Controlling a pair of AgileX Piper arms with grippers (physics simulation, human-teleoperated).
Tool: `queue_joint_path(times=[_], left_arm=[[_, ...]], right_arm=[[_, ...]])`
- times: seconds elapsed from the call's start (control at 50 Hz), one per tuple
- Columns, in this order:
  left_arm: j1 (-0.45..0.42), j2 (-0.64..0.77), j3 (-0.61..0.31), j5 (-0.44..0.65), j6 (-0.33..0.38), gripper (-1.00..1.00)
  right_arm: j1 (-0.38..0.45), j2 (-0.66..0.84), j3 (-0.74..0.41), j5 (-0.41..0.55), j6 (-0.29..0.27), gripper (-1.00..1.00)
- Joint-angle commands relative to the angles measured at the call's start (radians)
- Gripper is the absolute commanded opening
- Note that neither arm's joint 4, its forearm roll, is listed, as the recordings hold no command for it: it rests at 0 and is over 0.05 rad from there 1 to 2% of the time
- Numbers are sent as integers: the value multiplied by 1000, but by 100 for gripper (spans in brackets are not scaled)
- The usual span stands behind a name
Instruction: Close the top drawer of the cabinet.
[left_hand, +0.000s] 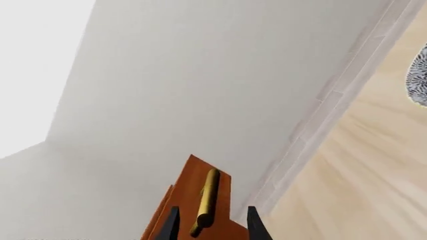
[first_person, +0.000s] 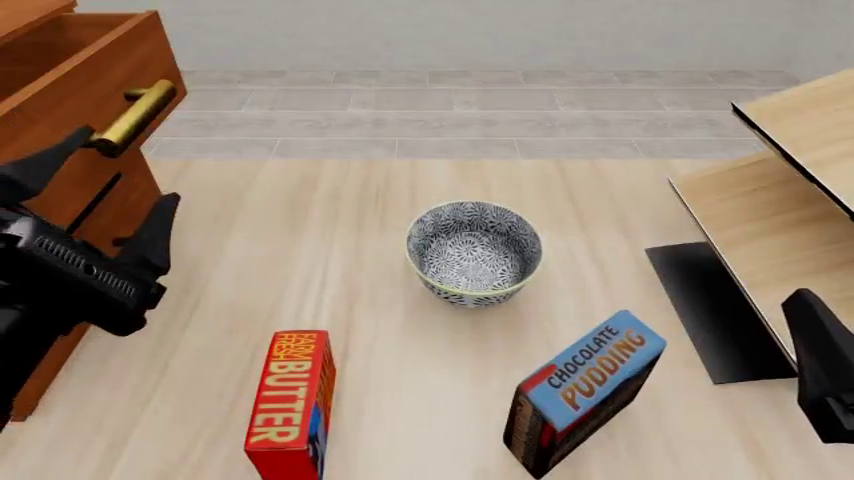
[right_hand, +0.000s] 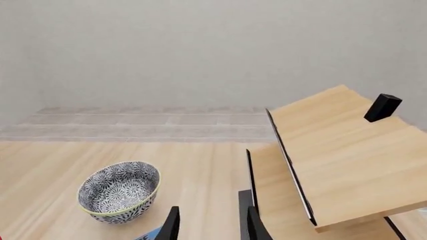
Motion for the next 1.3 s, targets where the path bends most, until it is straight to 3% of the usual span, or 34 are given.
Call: queue_joint_path(times=[0.02,0.34,0.74,1.3], left_arm=[[29,78,-17,-61,54,100],[44,205,-47,-180,141,100],[82,309,-77,-231,188,100],[112,344,-110,-234,215,100]], right_arm=[[-1,0,-2,0,1,100],[-1,0,-5,2,4,100],[-2,0,-6,2,7,100],[-2,0,-8,2,7,100]])
